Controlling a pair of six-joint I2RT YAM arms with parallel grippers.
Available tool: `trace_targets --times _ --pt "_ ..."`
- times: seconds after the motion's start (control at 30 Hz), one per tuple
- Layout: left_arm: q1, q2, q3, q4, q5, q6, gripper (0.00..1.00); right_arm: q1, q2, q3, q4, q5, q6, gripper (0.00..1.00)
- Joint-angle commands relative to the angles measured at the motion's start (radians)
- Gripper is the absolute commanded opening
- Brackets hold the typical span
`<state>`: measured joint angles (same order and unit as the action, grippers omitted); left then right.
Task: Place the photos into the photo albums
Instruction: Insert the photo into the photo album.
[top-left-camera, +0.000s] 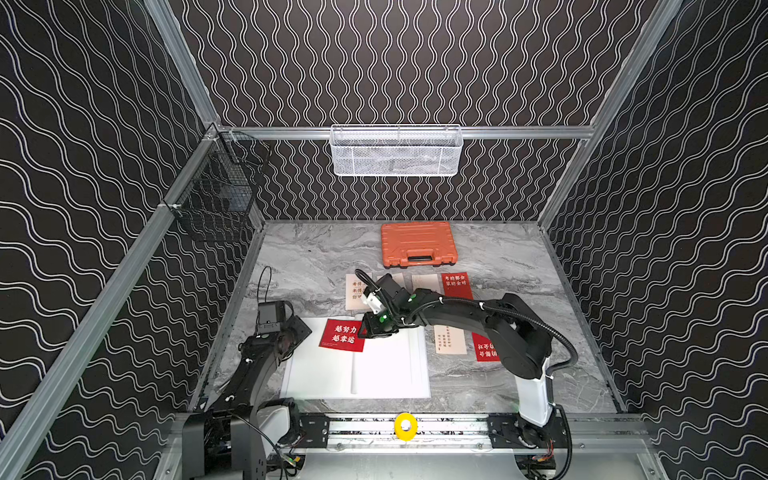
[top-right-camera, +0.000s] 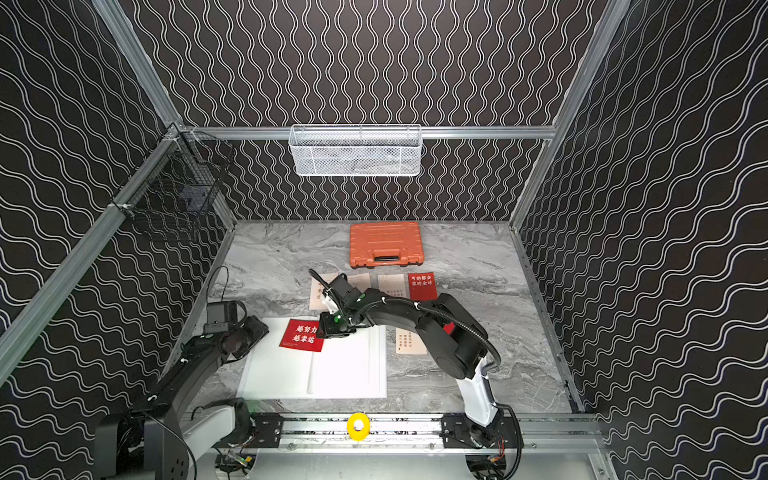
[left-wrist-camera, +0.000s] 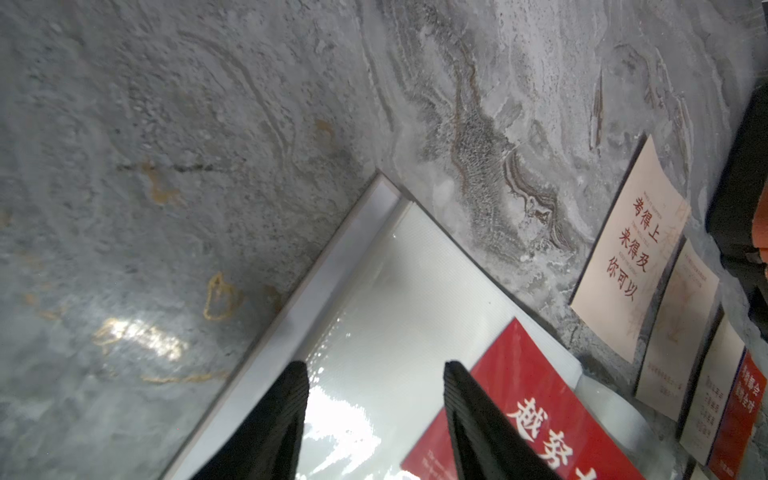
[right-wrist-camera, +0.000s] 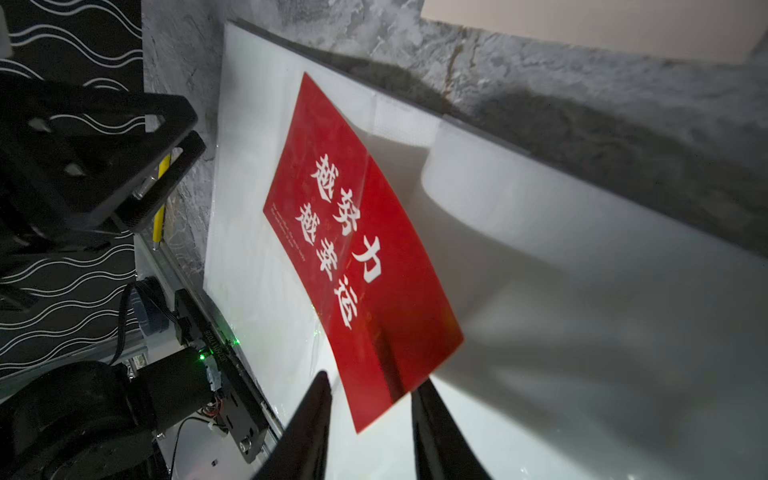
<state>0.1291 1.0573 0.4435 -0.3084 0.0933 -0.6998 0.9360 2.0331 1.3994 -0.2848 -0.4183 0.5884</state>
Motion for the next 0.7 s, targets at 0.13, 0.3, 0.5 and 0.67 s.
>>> trace_targets --times 0.13,0.3,0.5,0.67 --pt "0.004 0.007 0.006 0.003 -0.01 0.009 0.57 0.01 0.063 0.071 0.024 -0.041 0.041 0.35" --pt "0.004 0.003 0.003 0.005 -0.009 0.009 0.57 0.013 0.107 0.123 0.038 -0.057 0.057 0.37" --pt "0.004 0.003 0.003 0.005 -0.003 0.008 0.57 0.012 0.167 0.193 0.029 -0.073 0.063 0.39" --pt "0.003 0.001 0.004 0.0 0.002 0.011 0.57 0.012 0.204 0.229 0.026 -0.086 0.068 0.42"
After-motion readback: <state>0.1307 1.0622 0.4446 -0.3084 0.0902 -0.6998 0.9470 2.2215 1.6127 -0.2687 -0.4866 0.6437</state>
